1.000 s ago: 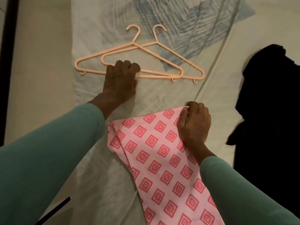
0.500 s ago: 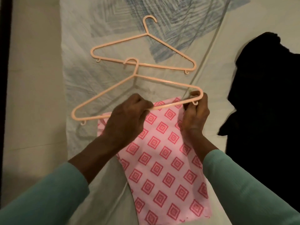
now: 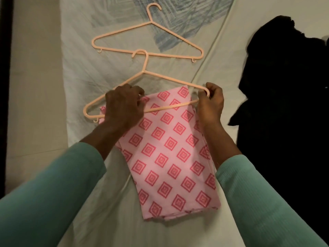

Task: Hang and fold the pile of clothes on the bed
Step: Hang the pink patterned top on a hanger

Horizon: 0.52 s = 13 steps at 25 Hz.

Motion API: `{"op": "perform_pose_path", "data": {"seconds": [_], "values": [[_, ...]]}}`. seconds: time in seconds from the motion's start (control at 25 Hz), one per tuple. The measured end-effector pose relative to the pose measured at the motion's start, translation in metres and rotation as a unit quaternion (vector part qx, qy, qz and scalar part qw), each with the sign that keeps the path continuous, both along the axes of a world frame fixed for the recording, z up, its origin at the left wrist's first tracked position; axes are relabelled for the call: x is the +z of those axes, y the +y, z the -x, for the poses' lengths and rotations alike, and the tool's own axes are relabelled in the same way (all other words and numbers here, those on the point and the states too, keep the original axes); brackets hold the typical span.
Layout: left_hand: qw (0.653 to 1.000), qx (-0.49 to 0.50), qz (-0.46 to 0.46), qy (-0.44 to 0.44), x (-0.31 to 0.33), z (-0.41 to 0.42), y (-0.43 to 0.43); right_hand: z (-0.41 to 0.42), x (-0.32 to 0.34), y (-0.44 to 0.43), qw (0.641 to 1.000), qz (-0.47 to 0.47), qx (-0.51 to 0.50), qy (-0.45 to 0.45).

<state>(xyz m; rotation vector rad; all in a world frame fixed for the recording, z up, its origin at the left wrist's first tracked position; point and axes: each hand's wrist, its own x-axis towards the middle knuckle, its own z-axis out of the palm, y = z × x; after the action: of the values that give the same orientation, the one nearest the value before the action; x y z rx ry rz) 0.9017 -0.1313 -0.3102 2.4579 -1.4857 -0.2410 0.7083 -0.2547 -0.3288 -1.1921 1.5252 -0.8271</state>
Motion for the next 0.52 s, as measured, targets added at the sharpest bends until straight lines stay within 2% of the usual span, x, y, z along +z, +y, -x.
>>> {"op": "perform_pose_path", "data": {"seconds": [0.08,0.16,0.2,0.24,0.32,0.36,0.44,0.52], "values": [[0.998,-0.052,0.038,0.021,0.014,0.003,0.007,0.002,0.021,0.019,0.997,0.030,0.009,0.067],[0.991,-0.094,0.090,-0.004,0.029,0.018,0.025,0.013,0.043,0.046,0.991,0.051,0.005,0.120],[0.987,-0.116,0.110,-0.020,0.036,0.028,0.037,0.021,0.055,0.057,0.994,0.021,0.012,0.107],[0.982,-0.142,0.123,-0.034,0.042,0.041,0.050,0.030,0.066,0.065,0.997,-0.049,0.026,0.061],[0.968,-0.207,0.130,-0.063,0.044,0.067,0.077,0.044,0.081,0.077,0.975,-0.209,0.065,-0.044],[0.960,-0.236,0.130,-0.071,0.042,0.080,0.090,0.051,0.082,0.083,0.964,-0.248,0.078,-0.065],[0.951,-0.284,0.116,-0.048,0.035,0.101,0.114,0.066,0.076,0.095,0.964,-0.257,0.062,-0.031],[0.946,-0.310,0.089,0.016,0.027,0.112,0.133,0.083,0.070,0.106,0.968,-0.249,0.023,-0.003]]}}
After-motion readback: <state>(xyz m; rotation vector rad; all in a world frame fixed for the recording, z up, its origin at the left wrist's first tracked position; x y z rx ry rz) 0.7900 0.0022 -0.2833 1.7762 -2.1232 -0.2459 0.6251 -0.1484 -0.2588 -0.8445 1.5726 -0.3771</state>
